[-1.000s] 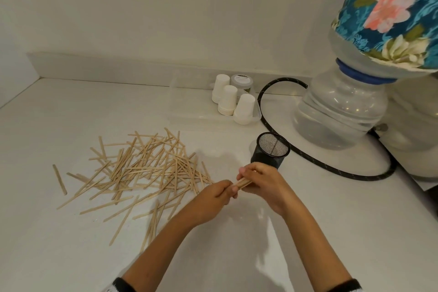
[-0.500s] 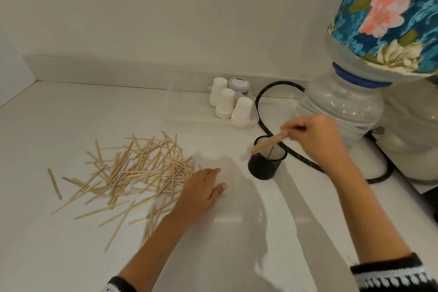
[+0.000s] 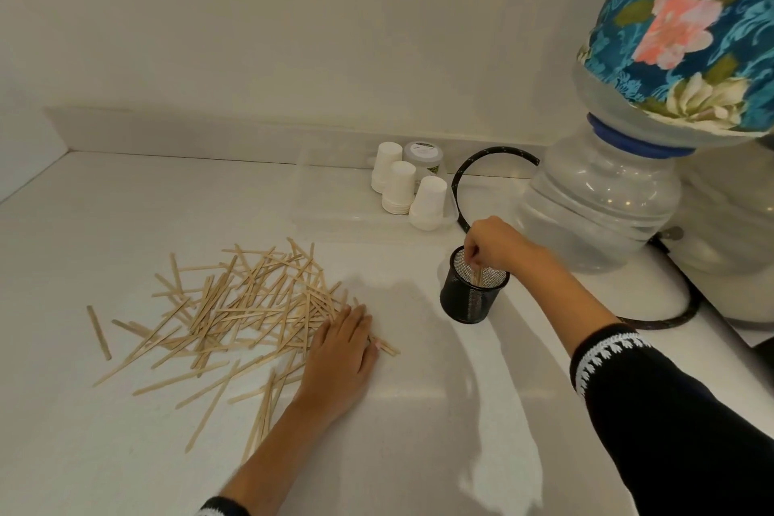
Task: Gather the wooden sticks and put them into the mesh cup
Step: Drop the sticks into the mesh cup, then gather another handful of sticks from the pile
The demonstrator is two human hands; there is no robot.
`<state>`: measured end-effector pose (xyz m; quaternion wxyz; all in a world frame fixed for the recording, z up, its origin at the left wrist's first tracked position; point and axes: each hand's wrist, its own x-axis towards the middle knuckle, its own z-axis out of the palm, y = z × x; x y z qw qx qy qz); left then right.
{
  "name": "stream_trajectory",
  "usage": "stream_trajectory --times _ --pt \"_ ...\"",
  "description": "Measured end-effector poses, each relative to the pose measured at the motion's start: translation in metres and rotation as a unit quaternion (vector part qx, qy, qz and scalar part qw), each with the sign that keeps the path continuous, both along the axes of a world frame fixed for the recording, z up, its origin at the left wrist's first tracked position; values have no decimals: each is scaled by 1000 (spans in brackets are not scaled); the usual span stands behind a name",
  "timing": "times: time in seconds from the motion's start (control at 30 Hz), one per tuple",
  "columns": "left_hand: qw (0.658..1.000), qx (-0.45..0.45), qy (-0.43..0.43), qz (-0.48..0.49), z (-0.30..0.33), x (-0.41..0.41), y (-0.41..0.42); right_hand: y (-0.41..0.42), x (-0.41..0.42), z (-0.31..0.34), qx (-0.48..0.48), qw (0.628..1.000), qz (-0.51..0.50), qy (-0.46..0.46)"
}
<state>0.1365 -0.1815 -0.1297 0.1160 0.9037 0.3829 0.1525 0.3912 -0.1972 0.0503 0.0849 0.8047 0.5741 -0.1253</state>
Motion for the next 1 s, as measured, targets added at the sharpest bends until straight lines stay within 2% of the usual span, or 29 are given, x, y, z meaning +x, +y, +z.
stream_trajectory --times 0.17,0.33,0.43,0.53,0.67,0.77,1.0 --pt "1000 0 10 3 -1 0 1 6 2 1 16 1000 5 -6" --pt "1000 -3 10 5 -1 0 1 -1 4 18 130 991 -29 -20" --pt "1000 -15 3 5 1 0 1 -11 -5 24 208 978 -22 3" --pt "999 -28 -25 4 7 0 0 -24 -29 10 238 969 -28 66" --pt "997 -18 -78 10 24 -11 3 -35 -66 -32 218 962 -24 161" --pt "995 -15 -87 37 32 -35 16 -39 -95 -71 190 962 -37 190" --pt "995 -38 5 95 23 -114 64 -35 -168 -132 125 958 -107 237"
